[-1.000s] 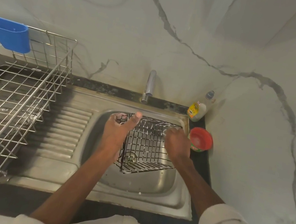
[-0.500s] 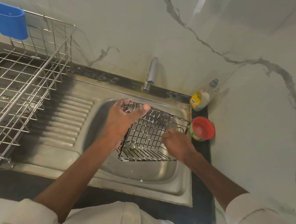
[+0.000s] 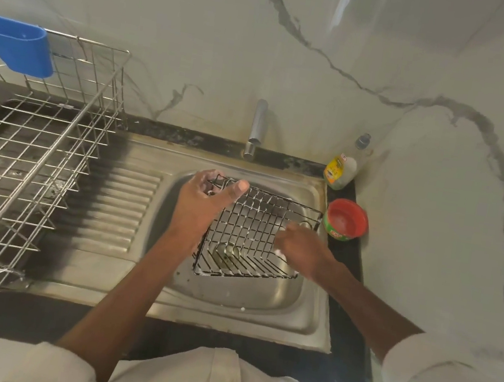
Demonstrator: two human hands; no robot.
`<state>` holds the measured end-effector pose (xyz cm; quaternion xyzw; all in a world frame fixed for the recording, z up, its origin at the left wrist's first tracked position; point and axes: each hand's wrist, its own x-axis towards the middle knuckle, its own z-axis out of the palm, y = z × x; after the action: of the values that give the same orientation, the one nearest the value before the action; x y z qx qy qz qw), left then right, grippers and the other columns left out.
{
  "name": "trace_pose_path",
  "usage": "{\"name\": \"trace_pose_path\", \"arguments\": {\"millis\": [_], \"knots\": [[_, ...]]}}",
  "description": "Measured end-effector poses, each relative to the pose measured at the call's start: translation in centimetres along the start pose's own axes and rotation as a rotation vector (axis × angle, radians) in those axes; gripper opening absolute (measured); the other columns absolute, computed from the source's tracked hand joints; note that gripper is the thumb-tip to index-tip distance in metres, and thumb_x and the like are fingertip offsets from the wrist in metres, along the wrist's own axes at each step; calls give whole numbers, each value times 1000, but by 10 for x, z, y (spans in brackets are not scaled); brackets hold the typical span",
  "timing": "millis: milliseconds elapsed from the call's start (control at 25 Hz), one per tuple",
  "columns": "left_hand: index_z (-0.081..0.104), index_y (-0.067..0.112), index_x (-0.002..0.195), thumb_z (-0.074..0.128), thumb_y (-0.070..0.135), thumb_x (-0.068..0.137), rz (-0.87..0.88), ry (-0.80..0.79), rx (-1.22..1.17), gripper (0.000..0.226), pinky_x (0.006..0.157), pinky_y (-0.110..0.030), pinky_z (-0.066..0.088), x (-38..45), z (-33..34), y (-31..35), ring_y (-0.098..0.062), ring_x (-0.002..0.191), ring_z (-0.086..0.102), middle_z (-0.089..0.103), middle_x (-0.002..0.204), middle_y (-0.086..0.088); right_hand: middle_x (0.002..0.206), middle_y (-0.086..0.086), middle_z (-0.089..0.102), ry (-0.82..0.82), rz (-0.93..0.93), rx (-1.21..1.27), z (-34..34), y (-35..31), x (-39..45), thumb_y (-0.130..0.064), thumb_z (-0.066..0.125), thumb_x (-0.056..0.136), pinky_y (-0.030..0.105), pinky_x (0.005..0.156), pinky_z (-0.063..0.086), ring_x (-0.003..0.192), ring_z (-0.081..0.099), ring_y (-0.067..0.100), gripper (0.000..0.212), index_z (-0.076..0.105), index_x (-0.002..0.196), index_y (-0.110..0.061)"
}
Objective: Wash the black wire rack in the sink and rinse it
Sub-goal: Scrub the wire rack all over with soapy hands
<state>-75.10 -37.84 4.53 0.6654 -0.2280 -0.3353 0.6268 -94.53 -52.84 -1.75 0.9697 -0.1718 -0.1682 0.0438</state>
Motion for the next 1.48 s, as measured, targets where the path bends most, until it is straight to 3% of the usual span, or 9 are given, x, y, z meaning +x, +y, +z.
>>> {"name": "trace_pose_path", "arguments": {"millis": [280,440,520,680,920,1120,1200,1360,1480], "knots": [[72,24,126,87,65,68,-73,5,-50,73,96,-58,62,0,-16,-24,-28,103,78,79,117,-3,108,1,78,-199,67,253,1,-1,-10,-2,67,93,36,93,57,103,70,16,26,79,108,-19],[74,32,116,83,61,77,-123,35,-133,49,104,-61,57,2,-13,-26,-22,111,75,81,112,5,97,-6,77,469,613,1150,-36,-42,4,-13,75,93,8,71,51,82,67,-3,13,81,103,-18],[77,28,115,79,74,75,-138,19,-159,61,109,-64,51,3,-9,-29,-27,120,71,81,117,1,97,-7,76,650,632,1319,-56,-82,30,-14,76,93,9,68,55,76,66,-9,13,80,105,-16],[82,23,105,72,76,81,-130,-37,-182,59,114,-64,46,6,-5,-30,-38,121,70,78,118,-16,94,1,72,691,378,935,-77,-113,62,-6,71,95,23,72,56,74,64,9,11,80,99,-11],[72,18,122,76,72,72,-211,-16,-221,74,113,-56,50,11,-6,-32,-34,118,72,82,113,-8,104,6,79,193,300,797,-39,-122,44,-5,76,89,36,97,58,96,74,21,20,82,102,-18],[77,25,122,87,67,65,-164,-106,-155,72,103,-48,56,10,3,-40,-27,115,74,81,115,-9,74,-5,62,807,489,775,-58,-99,54,-4,72,92,29,59,52,60,53,11,17,73,75,-7],[71,20,132,84,64,67,-141,-118,-157,79,96,-44,57,13,4,-40,-24,109,76,81,112,-8,82,-1,70,728,422,723,-50,-97,46,-5,73,92,30,63,56,66,58,12,12,76,82,-10],[68,23,136,81,66,69,-140,-99,-181,80,97,-47,55,16,0,-44,-28,104,74,81,112,-13,102,1,80,195,342,858,-32,-96,26,-4,76,89,28,97,57,93,74,13,17,83,96,-17],[67,24,138,79,65,72,-122,-109,-161,79,100,-46,56,15,0,-49,-27,113,75,81,114,-12,95,-2,79,511,494,889,-39,-90,36,-6,74,92,10,79,56,76,68,-1,14,83,94,-17]]}}
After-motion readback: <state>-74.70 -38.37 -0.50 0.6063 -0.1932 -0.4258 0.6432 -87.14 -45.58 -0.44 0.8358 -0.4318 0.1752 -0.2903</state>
